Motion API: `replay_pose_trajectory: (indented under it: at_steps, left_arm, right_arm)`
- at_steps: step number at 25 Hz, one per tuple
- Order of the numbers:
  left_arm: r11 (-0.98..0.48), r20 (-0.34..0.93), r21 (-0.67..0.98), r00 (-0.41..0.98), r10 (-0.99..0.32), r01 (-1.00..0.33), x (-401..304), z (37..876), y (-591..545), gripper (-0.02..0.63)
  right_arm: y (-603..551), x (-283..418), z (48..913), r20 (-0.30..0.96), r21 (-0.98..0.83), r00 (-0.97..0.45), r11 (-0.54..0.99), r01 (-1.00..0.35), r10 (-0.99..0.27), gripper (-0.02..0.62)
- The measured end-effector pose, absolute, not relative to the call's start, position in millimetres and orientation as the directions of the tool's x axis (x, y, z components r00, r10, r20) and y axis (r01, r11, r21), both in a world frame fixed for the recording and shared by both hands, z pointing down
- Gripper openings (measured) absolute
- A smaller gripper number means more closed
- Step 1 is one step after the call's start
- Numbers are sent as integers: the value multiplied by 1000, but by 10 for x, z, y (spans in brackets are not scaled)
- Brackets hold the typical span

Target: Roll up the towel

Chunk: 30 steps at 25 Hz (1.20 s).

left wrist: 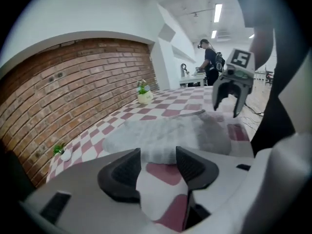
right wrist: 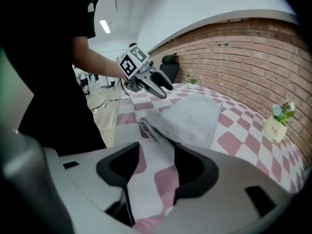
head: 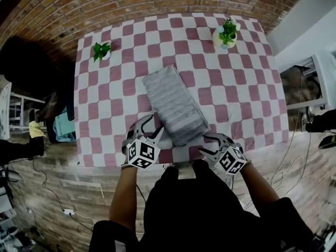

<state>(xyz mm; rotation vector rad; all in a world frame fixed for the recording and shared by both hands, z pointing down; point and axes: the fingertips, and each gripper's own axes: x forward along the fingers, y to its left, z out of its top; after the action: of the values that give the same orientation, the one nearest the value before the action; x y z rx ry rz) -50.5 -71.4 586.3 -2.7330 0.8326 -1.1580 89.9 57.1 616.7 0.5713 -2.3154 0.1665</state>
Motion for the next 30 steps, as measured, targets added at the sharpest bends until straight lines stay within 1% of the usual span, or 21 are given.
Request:
replay_pose_trajectory:
  at_steps: [4, 8, 11, 14, 18, 21, 22, 23, 25, 27, 29, 30]
  left_arm:
    - [-903, 677, -172, 619, -399, -393, -226, 5913, -128, 230]
    - [-925, 719, -144, 605, -342, -352, -18, 6009, 291, 238]
    - [-925, 747, -110, 584, -318, -363, 62, 6126, 460, 241]
    - [-917, 768, -82, 561, -308, -391, 89, 6258, 488, 235]
    - [-911, 792, -26, 547, -269, -411, 157, 6375, 437, 230]
    - [-918, 823, -2, 521, -228, -398, 180, 6458, 419, 229]
    - [-919, 829, -6, 511, -225, -394, 175, 6474, 403, 221]
    - [-919, 832, -8, 507, -225, -394, 167, 6481, 381, 204]
    - [-918, 830, -11, 508, -229, -395, 151, 6483, 349, 170]
    - [-921, 827, -12, 513, -229, -390, 145, 6492, 344, 166]
    - [-924, 828, -21, 511, -230, -382, 143, 6503, 343, 158]
    - [-926, 831, -26, 506, -229, -376, 143, 6505, 345, 138]
  right_arm:
    - [408, 1067, 6218, 716, 107, -617, 925, -365, -326, 229]
    - [339, 1094, 6300, 741, 153, -617, 961, -230, -265, 267]
    - [293, 1093, 6387, 760, 175, -614, 977, -125, -215, 280]
    - [246, 1121, 6512, 793, 155, -589, 987, -49, -154, 285]
    - [190, 1155, 6583, 801, 57, -593, 997, -51, -76, 284]
    - [159, 1158, 6587, 785, 1, -618, 998, -62, -39, 285]
    - [140, 1160, 6582, 780, -3, -625, 998, -64, -38, 282]
    - [114, 1160, 6576, 774, -1, -631, 998, -68, -42, 266]
    - [52, 1162, 6562, 767, 10, -639, 996, -84, -61, 219]
    - [2, 1166, 6558, 766, 24, -638, 995, -100, -83, 173]
    - [-18, 1170, 6558, 768, 33, -633, 993, -111, -96, 140]
    - [-13, 1175, 6557, 770, 33, -631, 993, -115, -98, 119]
